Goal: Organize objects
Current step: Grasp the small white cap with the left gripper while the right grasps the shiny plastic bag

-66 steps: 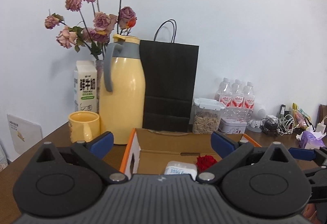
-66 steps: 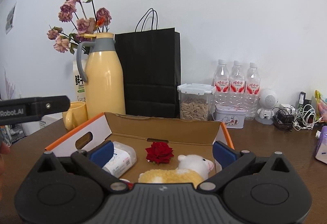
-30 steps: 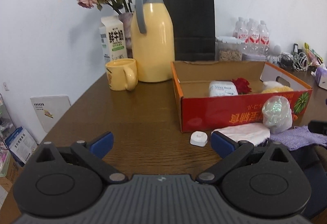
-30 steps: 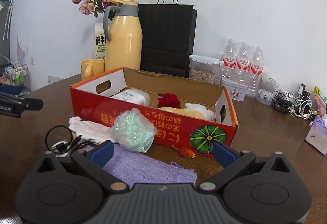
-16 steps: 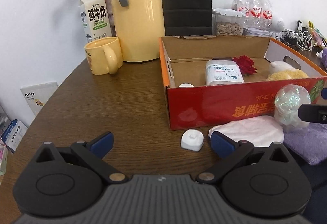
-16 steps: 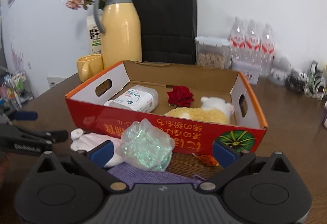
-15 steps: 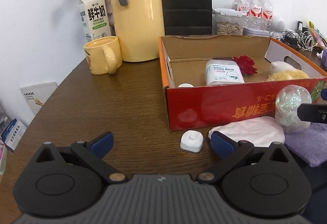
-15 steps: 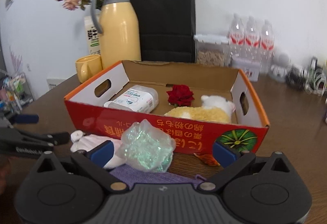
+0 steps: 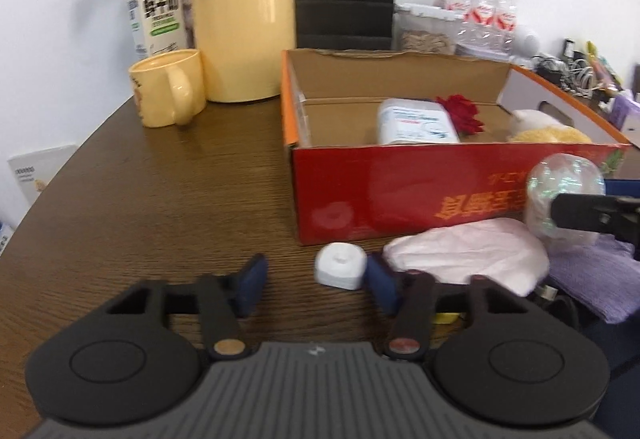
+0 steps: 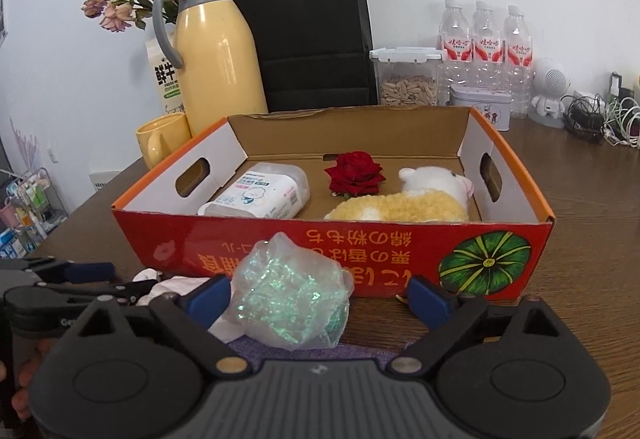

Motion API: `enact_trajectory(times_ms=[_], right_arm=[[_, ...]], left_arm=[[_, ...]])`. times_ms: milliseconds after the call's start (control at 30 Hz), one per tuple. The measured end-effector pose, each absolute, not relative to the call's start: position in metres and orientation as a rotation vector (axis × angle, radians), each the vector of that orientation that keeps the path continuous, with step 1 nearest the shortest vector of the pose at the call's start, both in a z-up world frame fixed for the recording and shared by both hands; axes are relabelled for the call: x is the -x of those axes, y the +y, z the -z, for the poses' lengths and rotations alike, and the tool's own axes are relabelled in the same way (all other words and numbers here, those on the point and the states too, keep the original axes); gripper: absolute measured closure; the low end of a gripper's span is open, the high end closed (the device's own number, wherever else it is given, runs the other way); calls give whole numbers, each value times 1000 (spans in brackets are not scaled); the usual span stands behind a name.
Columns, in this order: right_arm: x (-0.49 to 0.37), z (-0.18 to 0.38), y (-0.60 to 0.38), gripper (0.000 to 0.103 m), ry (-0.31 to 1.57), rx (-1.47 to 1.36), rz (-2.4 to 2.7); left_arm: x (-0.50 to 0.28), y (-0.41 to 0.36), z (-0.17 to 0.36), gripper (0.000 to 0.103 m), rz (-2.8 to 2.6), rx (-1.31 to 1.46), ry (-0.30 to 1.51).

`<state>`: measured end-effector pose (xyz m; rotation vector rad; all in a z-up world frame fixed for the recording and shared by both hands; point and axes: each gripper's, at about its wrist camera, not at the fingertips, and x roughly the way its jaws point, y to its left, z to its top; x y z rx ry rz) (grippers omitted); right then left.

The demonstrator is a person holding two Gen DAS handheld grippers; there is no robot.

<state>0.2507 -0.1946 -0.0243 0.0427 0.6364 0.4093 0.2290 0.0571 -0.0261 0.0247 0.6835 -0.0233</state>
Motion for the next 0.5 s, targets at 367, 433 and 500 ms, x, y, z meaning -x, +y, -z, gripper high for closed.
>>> enact_trajectory(times_ms=[367, 433, 500], right_arm=[[-241, 23, -193, 55, 602, -57, -464], [-240, 23, -193, 58, 594, -56, -464], [-237, 22, -194, 59, 582, -55, -465]], left_arm=[[-219, 51, 24, 76, 42, -30, 634], [-216, 53, 23, 76, 35, -22, 622], [-213, 55, 20, 76, 21, -8, 600]])
